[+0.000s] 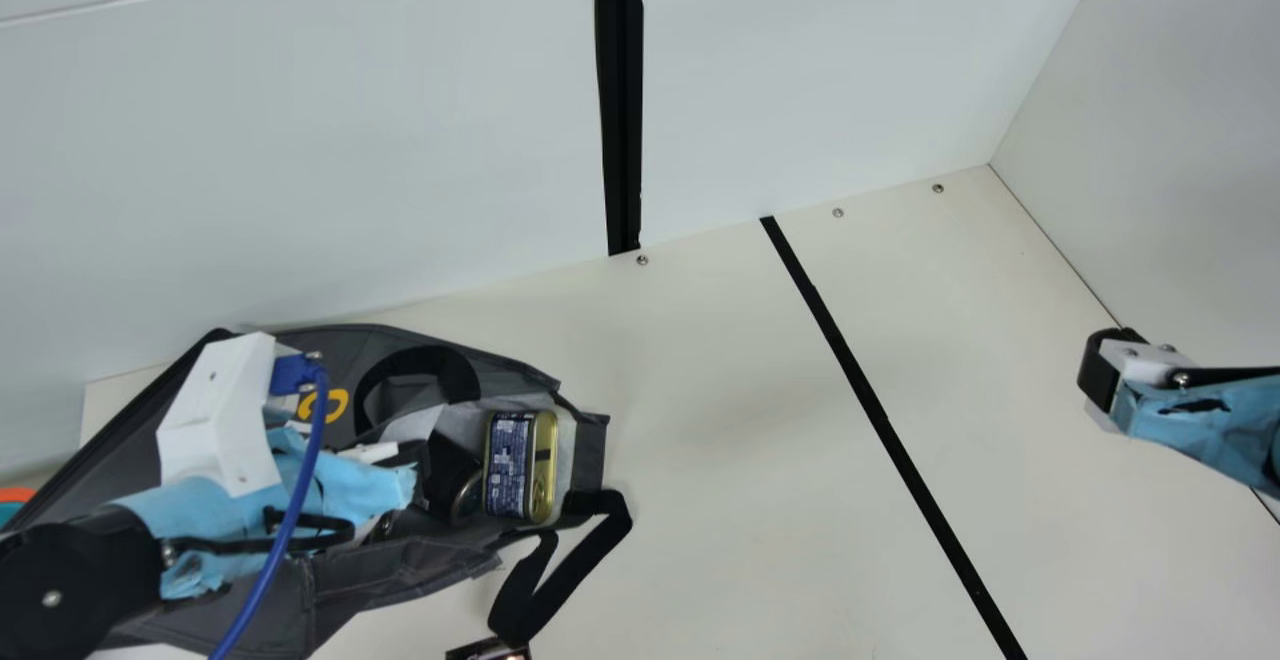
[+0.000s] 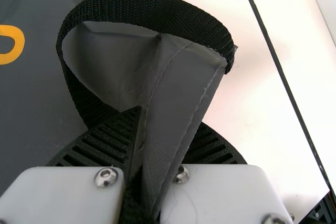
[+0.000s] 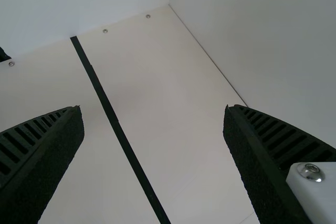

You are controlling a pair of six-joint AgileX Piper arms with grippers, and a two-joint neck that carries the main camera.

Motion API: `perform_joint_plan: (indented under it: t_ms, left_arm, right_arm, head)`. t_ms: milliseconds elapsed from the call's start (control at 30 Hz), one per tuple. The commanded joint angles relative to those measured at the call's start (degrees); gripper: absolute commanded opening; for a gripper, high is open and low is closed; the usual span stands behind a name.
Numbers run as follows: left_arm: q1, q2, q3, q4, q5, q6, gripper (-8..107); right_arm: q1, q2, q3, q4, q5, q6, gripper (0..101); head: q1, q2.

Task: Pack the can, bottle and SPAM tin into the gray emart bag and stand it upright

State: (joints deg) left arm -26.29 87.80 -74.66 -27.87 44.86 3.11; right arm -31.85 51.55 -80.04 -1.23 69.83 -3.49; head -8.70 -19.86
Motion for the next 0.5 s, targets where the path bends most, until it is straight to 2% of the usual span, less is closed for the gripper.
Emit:
perform_joint_plan:
  t_ms: [0, 467]
  left_arm:
    - [0.00, 0.00, 0.00, 0.00, 0.00, 0.00, -8]
    - [0.00, 0.00, 0.00, 0.00, 0.00, 0.00, -8]
  right_arm:
    - [0.15, 0.05, 0.11, -0.10, 0.07, -0.27, 95]
    - [3.18, 1.77, 3.44, 2.31, 0.07, -2.40, 95]
  head:
    - [-1.30, -0.14]
    - [-1.30, -0.14]
